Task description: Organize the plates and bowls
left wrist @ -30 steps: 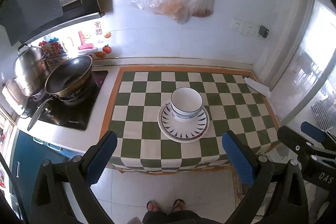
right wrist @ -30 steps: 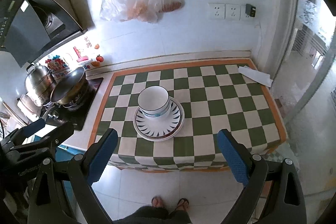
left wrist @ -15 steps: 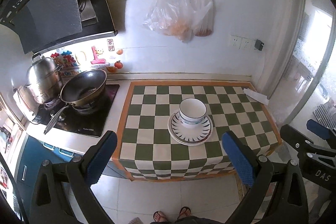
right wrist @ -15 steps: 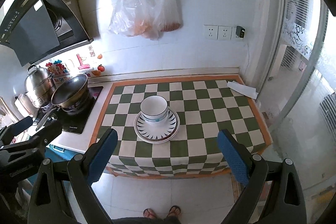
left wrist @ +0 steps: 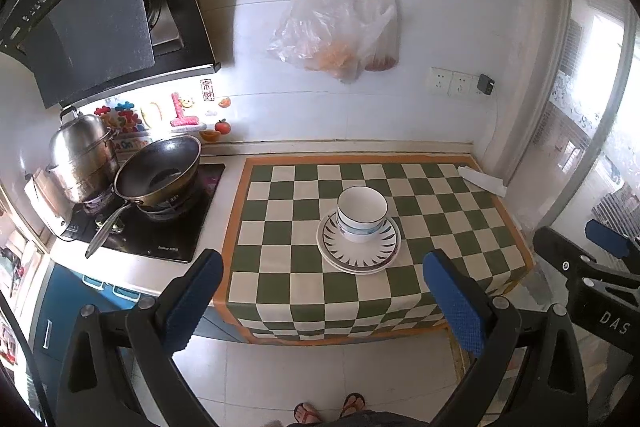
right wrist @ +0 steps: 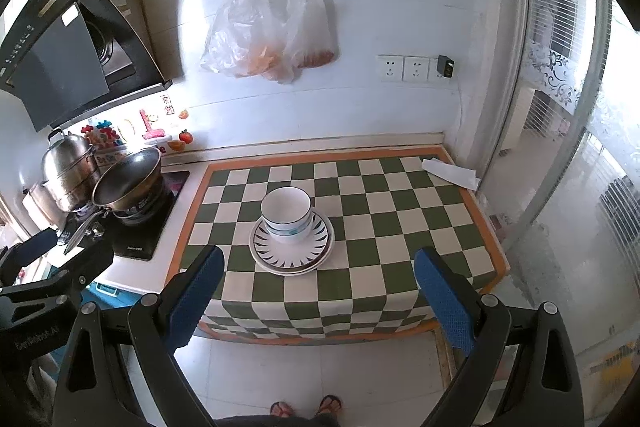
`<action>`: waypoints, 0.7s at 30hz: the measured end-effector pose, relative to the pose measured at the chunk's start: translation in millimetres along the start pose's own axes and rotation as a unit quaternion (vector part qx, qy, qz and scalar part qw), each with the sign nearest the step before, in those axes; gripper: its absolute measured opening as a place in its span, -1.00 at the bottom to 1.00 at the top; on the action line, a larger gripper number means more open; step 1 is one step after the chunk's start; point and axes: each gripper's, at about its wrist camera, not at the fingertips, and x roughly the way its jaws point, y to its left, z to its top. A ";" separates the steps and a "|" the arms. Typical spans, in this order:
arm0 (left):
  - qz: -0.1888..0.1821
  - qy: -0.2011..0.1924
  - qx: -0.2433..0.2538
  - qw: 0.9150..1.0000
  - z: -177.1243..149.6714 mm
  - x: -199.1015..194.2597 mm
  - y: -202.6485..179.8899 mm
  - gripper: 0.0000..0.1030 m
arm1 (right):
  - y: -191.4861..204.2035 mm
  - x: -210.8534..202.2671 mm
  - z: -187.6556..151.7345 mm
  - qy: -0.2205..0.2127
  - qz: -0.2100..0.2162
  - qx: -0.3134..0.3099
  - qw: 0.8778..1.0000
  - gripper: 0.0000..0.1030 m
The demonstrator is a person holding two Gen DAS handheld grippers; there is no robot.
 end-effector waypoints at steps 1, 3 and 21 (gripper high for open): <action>0.001 0.001 0.000 1.000 -0.1 0.2 -0.7 0.99 | -0.7 -0.3 -0.4 0.000 0.000 0.000 1.000 0.90; 0.000 0.003 -0.002 1.000 -0.2 1.1 -1.5 0.99 | 0.3 -1.4 -0.6 0.000 -0.001 -0.001 1.000 0.90; -0.002 0.008 -0.010 1.000 -2.8 2.8 -4.6 0.99 | -4.9 -2.7 -3.5 0.001 -0.007 -0.009 1.000 0.90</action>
